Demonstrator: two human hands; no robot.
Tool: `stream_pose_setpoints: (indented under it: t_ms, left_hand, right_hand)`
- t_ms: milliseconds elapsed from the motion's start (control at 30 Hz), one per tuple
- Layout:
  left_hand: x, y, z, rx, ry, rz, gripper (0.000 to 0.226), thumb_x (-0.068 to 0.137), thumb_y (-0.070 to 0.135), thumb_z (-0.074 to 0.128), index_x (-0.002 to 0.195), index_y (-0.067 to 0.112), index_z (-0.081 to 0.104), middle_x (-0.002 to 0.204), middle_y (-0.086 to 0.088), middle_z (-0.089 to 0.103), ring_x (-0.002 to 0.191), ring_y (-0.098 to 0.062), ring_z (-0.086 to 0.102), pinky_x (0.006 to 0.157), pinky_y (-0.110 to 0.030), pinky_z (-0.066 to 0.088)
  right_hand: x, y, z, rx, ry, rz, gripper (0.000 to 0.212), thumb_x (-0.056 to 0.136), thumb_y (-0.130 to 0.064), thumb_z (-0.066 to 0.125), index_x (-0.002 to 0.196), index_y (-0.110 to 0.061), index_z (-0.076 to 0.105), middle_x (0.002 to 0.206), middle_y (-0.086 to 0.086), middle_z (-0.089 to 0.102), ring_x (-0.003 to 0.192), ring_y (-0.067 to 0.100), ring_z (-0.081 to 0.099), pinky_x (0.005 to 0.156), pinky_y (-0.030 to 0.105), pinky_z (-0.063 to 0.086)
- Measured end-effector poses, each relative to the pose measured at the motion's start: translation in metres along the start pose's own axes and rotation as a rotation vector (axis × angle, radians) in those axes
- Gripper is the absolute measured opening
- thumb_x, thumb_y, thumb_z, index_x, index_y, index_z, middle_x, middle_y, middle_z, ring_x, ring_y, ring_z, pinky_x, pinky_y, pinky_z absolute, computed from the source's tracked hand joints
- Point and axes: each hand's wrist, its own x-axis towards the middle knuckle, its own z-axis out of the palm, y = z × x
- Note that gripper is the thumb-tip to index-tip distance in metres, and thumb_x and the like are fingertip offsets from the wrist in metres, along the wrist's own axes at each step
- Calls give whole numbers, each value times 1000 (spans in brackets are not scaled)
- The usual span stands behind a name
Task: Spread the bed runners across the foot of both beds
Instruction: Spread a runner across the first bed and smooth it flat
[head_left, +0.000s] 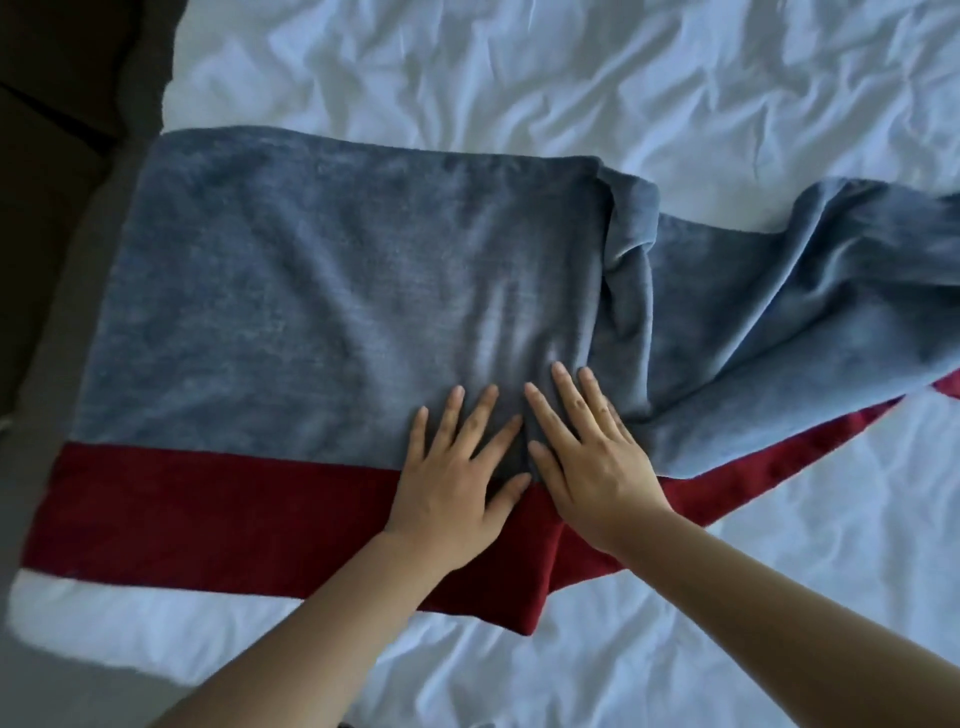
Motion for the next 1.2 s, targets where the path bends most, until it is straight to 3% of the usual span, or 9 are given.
stream_pose_setpoints:
  t_ms: [167,267,433,600,767,867,1033,1133,1200]
  left_hand:
    - [-17,22,25,8,42,-18,84,91,83,21,160,35,24,171,0,3,156,-36,-7,121,-67,7]
    - [-19,23,42,63,78,-31,93,87,87,28,161,31,16,171,0,-2,156,-37,-10,119,-69,3]
    - [-16,17,54,164,131,-28,96,87,86,29,162,29,16,171,-2,0,156,-39,-3,118,-69,4]
    - [-14,19,68,229,194,-72,96,88,86,17,163,27,8,171,-2,-8,156,-38,-9,119,-69,1]
    - [-11,30,64,134,210,-150,89,84,78,36,160,34,22,171,4,7,157,-34,-1,121,-65,4]
    - [-14,58,66,53,225,-285,84,85,69,47,158,36,25,171,5,8,157,-33,-2,121,-64,2]
    - [-11,119,68,-59,321,-447,70,85,38,47,151,15,43,165,-7,30,154,-31,22,121,-58,22]
    - [-7,174,83,-284,454,-471,68,79,32,57,144,13,52,157,-3,43,152,-26,28,122,-54,22]
    - [1,206,93,-371,536,-420,59,75,24,65,133,12,62,150,-3,50,148,-25,36,120,-54,25]
  right_hand:
    - [-5,10,20,-70,-83,10,58,105,-51,21,160,-34,13,169,-2,-8,155,23,-13,126,44,11]
    - [1,5,35,-109,-58,47,59,103,-50,20,160,-36,12,169,1,-5,155,26,-9,126,46,12]
    - [3,-4,41,-137,-49,110,57,104,-50,15,159,-42,-1,168,-3,-15,154,22,-14,126,44,2]
    - [4,0,41,-117,-65,77,56,105,-51,16,157,-47,-5,166,-7,-20,153,18,-19,126,41,-2]
    - [12,9,32,-161,-222,21,60,102,-54,7,153,-42,-24,159,-3,-39,148,21,-32,125,44,-8]
    - [6,17,26,-169,-261,-82,66,102,-56,12,153,-38,-25,157,1,-42,147,25,-35,124,44,-11]
    - [-18,58,10,-151,-274,-347,67,104,-48,21,158,-32,-13,165,-2,-26,153,20,-17,126,39,-4]
    - [-49,103,6,-212,-169,-516,70,100,-39,30,161,-14,4,169,5,1,155,23,7,125,42,13]
    - [-69,136,5,-261,-103,-556,70,100,-38,31,159,-5,13,168,11,11,154,26,14,124,42,18]
